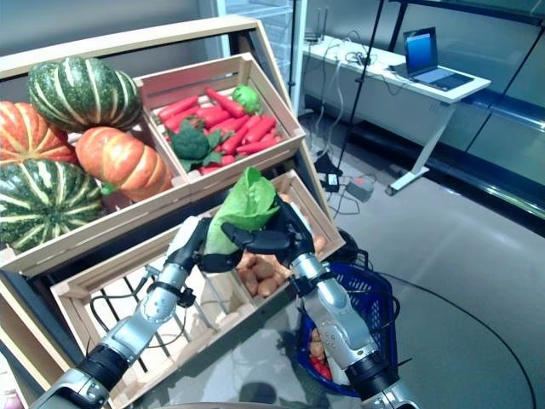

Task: Put vegetables into the basket

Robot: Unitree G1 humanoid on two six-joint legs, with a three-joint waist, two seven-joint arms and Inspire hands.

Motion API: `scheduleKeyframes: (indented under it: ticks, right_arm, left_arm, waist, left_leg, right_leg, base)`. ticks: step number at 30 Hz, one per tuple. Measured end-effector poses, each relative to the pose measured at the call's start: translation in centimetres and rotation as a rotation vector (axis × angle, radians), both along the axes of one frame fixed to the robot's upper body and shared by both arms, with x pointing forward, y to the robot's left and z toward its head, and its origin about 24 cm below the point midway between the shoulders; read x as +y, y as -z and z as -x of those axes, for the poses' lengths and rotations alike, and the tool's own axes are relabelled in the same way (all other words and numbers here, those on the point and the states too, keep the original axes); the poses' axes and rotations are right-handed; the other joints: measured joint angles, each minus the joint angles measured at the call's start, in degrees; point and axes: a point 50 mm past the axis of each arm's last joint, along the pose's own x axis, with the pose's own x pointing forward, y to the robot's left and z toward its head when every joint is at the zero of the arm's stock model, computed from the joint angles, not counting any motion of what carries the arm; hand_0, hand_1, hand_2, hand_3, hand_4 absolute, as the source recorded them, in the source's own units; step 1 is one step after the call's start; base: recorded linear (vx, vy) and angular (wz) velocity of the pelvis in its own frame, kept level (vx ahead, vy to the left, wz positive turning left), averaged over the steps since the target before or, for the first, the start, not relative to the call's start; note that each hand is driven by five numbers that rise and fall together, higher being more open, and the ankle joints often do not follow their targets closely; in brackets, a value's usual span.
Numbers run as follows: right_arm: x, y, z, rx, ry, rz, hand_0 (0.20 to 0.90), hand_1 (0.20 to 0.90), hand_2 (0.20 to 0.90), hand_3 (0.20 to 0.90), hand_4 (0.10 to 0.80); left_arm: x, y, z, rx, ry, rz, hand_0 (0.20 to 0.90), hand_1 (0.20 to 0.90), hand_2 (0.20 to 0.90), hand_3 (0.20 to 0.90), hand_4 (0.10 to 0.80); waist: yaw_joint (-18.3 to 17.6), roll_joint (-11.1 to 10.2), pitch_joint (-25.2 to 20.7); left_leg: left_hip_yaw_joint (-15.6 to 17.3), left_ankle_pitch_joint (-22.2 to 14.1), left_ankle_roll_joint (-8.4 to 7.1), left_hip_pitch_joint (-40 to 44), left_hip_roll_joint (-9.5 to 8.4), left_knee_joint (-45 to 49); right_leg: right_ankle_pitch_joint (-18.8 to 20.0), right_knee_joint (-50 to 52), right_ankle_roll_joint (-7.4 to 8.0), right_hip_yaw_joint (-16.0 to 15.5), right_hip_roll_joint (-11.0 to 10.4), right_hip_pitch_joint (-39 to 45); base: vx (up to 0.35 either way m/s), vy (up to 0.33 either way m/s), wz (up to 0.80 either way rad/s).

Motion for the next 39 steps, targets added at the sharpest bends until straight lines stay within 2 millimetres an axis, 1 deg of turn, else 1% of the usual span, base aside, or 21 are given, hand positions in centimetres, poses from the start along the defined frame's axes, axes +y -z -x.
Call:
scheduleKeyframes:
  ticks: [5,11,12,13,16,19,22,25,29,33,37,38,39]
  right_arm:
    - [0.2,0.2,0.0,0.044,-0.012,-0.056,0.9,0.9,0.9,0.9,0.8]
    - [0.5,0.1,0.0,0.064,-0.016,-0.116,0.9,0.9,0.9,0.9,0.8]
    - [0.5,0.1,0.0,0.064,-0.017,-0.118,0.714,0.714,0.714,0.714,0.676]
    - [0.6,0.1,0.0,0.066,-0.017,-0.122,0.3,0.3,0.3,0.3,0.4]
    - [0.6,0.2,-0.1,0.08,-0.016,-0.146,0.3,0.3,0.3,0.3,0.4]
    - [0.3,0.3,-0.2,0.091,-0.003,-0.171,0.3,0.3,0.3,0.3,0.4]
    - [0.0,0.3,-0.4,0.081,0.02,-0.172,0.3,0.3,0.3,0.3,0.4]
    - [0.1,-0.1,-0.6,0.069,0.018,-0.178,0.3,0.3,0.3,0.3,0.4]
    - [0.1,0.0,-0.6,0.082,0.017,-0.199,0.3,0.3,0.3,0.3,0.4]
    - [-0.1,0.1,-0.8,0.075,0.038,-0.198,0.3,0.3,0.3,0.3,0.4]
    - [-0.2,0.1,-0.8,0.071,0.043,-0.2,0.3,0.3,0.3,0.3,0.4]
    - [-0.2,0.1,-0.8,0.07,0.047,-0.201,0.3,0.3,0.3,0.3,0.4]
    - [-0.2,0.1,-0.8,0.069,0.049,-0.201,0.3,0.3,0.3,0.3,0.4]
  left_arm:
    - [-0.1,-0.1,0.0,-0.004,0.004,0.001,0.3,0.3,0.3,0.3,0.4]
    - [-0.2,-0.4,0.0,-0.017,0.011,0.004,0.3,0.3,0.3,0.3,0.4]
    - [-0.2,-0.4,0.0,-0.017,0.011,0.004,0.3,0.3,0.3,0.3,0.4]
    - [-0.2,-0.4,0.0,-0.017,0.011,0.004,0.3,0.3,0.3,0.3,0.4]
    - [-0.2,-0.5,0.0,-0.019,0.013,0.002,0.3,0.3,0.3,0.3,0.4]
    - [-0.4,-1.0,0.1,-0.04,0.041,-0.007,0.3,0.3,0.3,0.3,0.4]
    - [-0.8,-1.3,0.2,-0.053,0.069,-0.012,0.3,0.3,0.3,0.3,0.4]
    - [-1.2,-1.3,0.4,-0.051,0.085,-0.007,0.3,0.3,0.3,0.3,0.4]
    - [-1.5,-1.2,0.5,-0.05,0.095,-0.006,0.3,0.3,0.3,0.3,0.4]
    - [-2.2,-1.0,0.7,-0.041,0.119,0.002,0.3,0.3,0.3,0.3,0.4]
    - [-2.3,-1.0,0.7,-0.041,0.121,0.007,0.3,0.3,0.3,0.3,0.4]
    - [-2.3,-1.0,0.7,-0.041,0.123,0.007,0.502,0.502,0.502,0.502,0.535]
    - [-2.4,-1.0,0.7,-0.04,0.124,0.009,0.9,0.9,0.9,0.9,0.8]
  waist:
    - [0.3,0.0,0.0]
    - [0.8,-0.1,-0.1]
    - [0.9,-0.2,-0.1]
    - [0.9,-0.3,-0.3]
    - [1.0,-0.9,-0.8]
    - [1.2,-1.3,-1.0]
    - [1.1,-1.2,-1.1]
    - [1.0,-1.1,-1.2]
    - [1.0,-0.9,-1.4]
    - [1.2,-0.9,-1.5]
    - [1.0,-0.8,-1.5]
    - [1.0,-0.8,-1.5]
    - [1.0,-0.8,-1.5]
  left_leg:
    - [-0.2,0.0,0.0,0.0,-0.01,0.0]
    - [-1.5,0.0,-0.02,-0.1,-0.07,0.0]
    - [-1.5,0.0,-0.02,-0.1,-0.08,0.0]
    - [-1.5,0.0,-0.03,-0.1,-0.07,0.0]
    - [-1.6,0.0,-0.04,-0.1,-0.07,0.0]
    - [-1.6,0.0,-0.03,-0.2,-0.11,0.0]
    - [-1.7,0.1,-0.02,-0.2,-0.13,0.0]
    - [-1.7,0.1,-0.03,-0.2,-0.11,0.0]
    - [-1.7,0.1,-0.03,-0.3,-0.11,0.0]
    - [-1.8,0.1,-0.03,-0.3,-0.12,0.0]
    - [-1.8,0.1,-0.04,-0.3,-0.11,0.0]
    - [-1.8,0.1,-0.03,-0.3,-0.11,0.0]
    - [-1.8,0.1,-0.03,-0.3,-0.11,0.0]
  right_leg:
    - [0.1,-0.3,0.01,-0.2,0.0,0.2]
    - [0.2,-0.7,0.02,-0.2,0.0,0.5]
    - [0.2,-0.7,0.02,-0.2,0.0,0.5]
    - [0.2,-0.7,0.02,-0.2,0.0,0.5]
    - [0.2,-0.7,0.02,-0.3,0.0,0.5]
    - [0.2,-0.7,0.03,-0.3,0.0,0.5]
    - [0.2,-0.7,0.04,-0.2,0.0,0.5]
    - [0.2,-0.7,0.03,-0.2,0.0,0.5]
    - [0.2,-0.8,0.03,-0.2,0.0,0.5]
    - [0.2,-0.8,0.03,-0.2,0.0,0.5]
    - [0.2,-0.8,0.03,-0.2,0.0,0.5]
    - [0.2,-0.8,0.03,-0.2,0.0,0.5]
    - [0.2,-0.8,0.03,-0.2,0.0,0.5]
  base:
    - [-0.003,0.001,0.01]
    - [-0.006,0.001,0.02]
    - [0.0,0.0,0.0]
    - [0.0,0.0,0.0]
    - [0.0,0.0,0.0]
    - [0.0,0.0,0.0]
    - [0.0,0.0,0.0]
    - [0.0,0.0,0.0]
    - [0.0,0.0,0.0]
    - [0.0,0.0,0.0]
    - [0.0,0.0,0.0]
    - [0.0,0.0,0.0]
    - [0.0,0.0,0.0]
